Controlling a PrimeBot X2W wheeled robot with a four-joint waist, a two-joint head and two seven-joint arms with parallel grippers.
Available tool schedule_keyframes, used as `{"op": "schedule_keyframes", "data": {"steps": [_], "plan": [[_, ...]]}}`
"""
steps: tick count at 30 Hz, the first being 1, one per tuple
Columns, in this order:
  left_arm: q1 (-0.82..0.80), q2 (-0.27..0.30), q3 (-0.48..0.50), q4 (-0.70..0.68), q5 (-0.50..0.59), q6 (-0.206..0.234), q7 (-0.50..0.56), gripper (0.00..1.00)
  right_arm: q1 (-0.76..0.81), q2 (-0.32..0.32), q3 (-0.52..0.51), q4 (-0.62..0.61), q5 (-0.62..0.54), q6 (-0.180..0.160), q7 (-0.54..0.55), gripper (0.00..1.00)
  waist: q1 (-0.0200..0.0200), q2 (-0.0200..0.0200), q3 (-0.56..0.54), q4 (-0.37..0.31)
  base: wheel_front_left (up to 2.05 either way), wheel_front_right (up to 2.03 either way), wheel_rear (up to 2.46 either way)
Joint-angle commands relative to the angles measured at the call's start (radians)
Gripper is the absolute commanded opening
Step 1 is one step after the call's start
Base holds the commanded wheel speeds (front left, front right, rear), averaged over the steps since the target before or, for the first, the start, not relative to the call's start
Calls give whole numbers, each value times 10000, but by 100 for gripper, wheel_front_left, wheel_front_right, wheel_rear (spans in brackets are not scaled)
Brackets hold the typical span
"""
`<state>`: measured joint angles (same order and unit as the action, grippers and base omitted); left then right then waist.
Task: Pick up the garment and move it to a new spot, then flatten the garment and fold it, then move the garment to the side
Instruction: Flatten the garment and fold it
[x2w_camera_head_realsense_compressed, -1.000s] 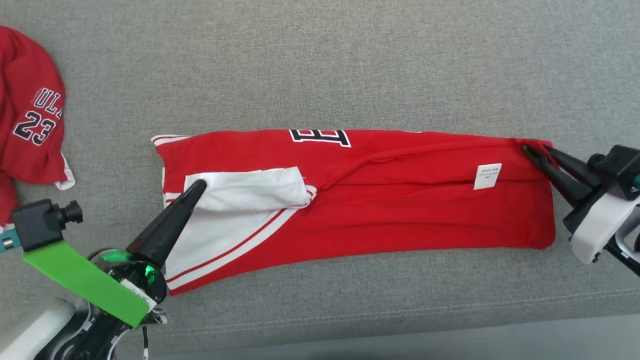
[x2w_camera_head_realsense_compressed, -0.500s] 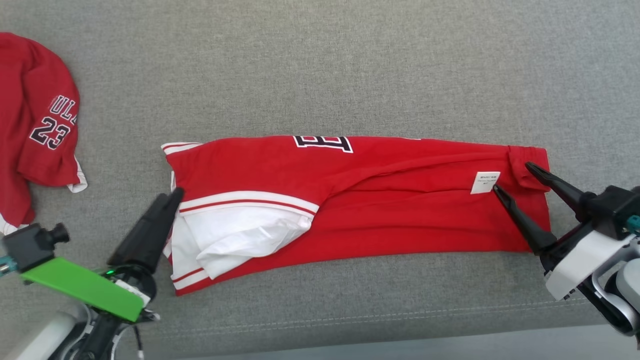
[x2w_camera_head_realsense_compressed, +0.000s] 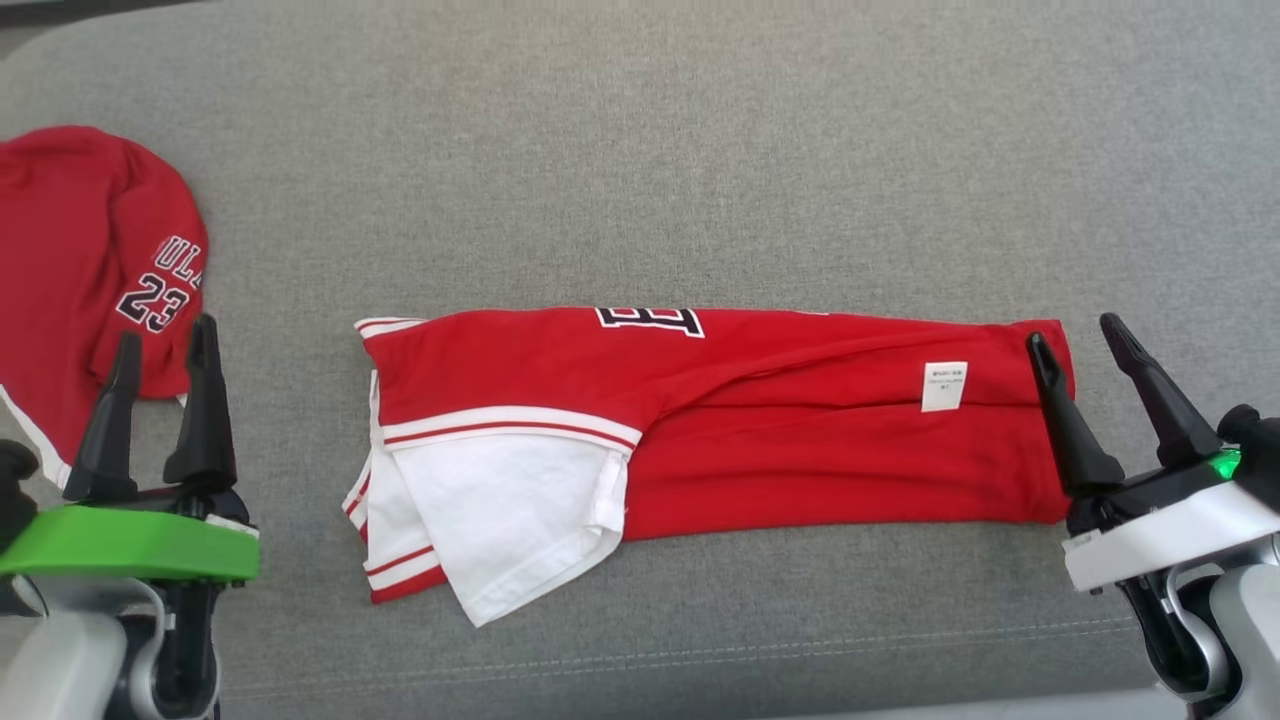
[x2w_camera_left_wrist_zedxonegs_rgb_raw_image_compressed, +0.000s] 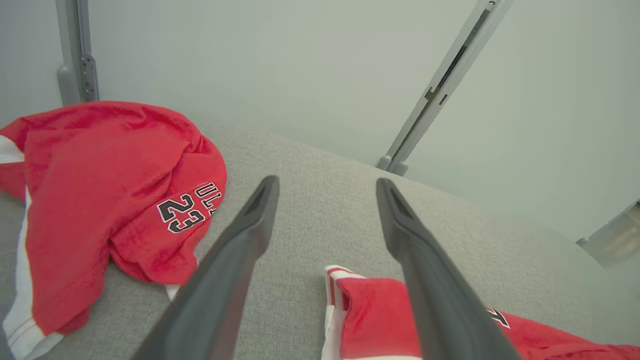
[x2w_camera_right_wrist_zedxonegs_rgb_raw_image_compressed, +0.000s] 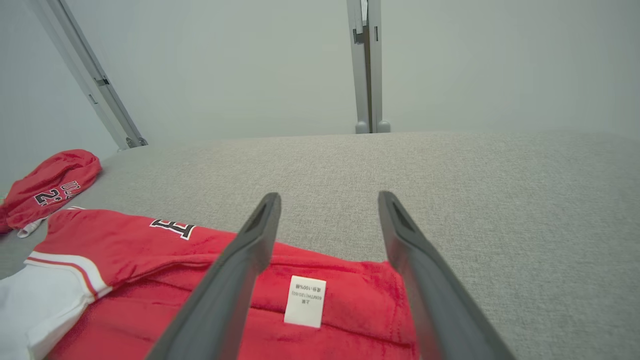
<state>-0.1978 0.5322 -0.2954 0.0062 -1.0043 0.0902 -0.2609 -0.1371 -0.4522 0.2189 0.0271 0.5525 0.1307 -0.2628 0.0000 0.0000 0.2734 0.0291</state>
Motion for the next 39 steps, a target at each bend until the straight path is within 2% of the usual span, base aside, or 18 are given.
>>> {"op": "schedule_keyframes", "data": {"steps": [1, 5, 11, 17, 29, 39], "plan": [[205, -146, 96, -107, 337, 181, -32, 100, 118, 156, -138, -47, -111, -1, -37, 100, 0, 0, -240, 17, 0, 0, 0], [599, -485, 321, -640, 2063, 851, -34, 100, 164, 943, -937, 103, -573, -3, -35, 100, 0, 0, -571, 43, 0, 0, 0], [1230, -672, 124, -1009, 3829, 1682, -34, 100, 190, 1941, -1709, 382, -1339, -1, -10, 100, 0, 0, -1053, 136, 0, 0, 0], [1803, -967, -42, -1077, 4677, 1996, -34, 100, 424, 2634, -2113, 484, -2000, -1, 264, 100, 0, 0, -1492, 250, 0, 0, 0], [2685, -1383, -25, -600, 5455, 1738, -37, 100, 1576, 3162, -2224, 396, -2602, -1, 610, 100, 0, 0, -2512, 338, 0, 0, 0], [2731, -1873, 275, -203, 5507, 849, -37, 100, 1969, 3258, -2273, 224, -2676, -1, 832, 100, 0, 0, -2809, 372, 0, 0, 0]]}}
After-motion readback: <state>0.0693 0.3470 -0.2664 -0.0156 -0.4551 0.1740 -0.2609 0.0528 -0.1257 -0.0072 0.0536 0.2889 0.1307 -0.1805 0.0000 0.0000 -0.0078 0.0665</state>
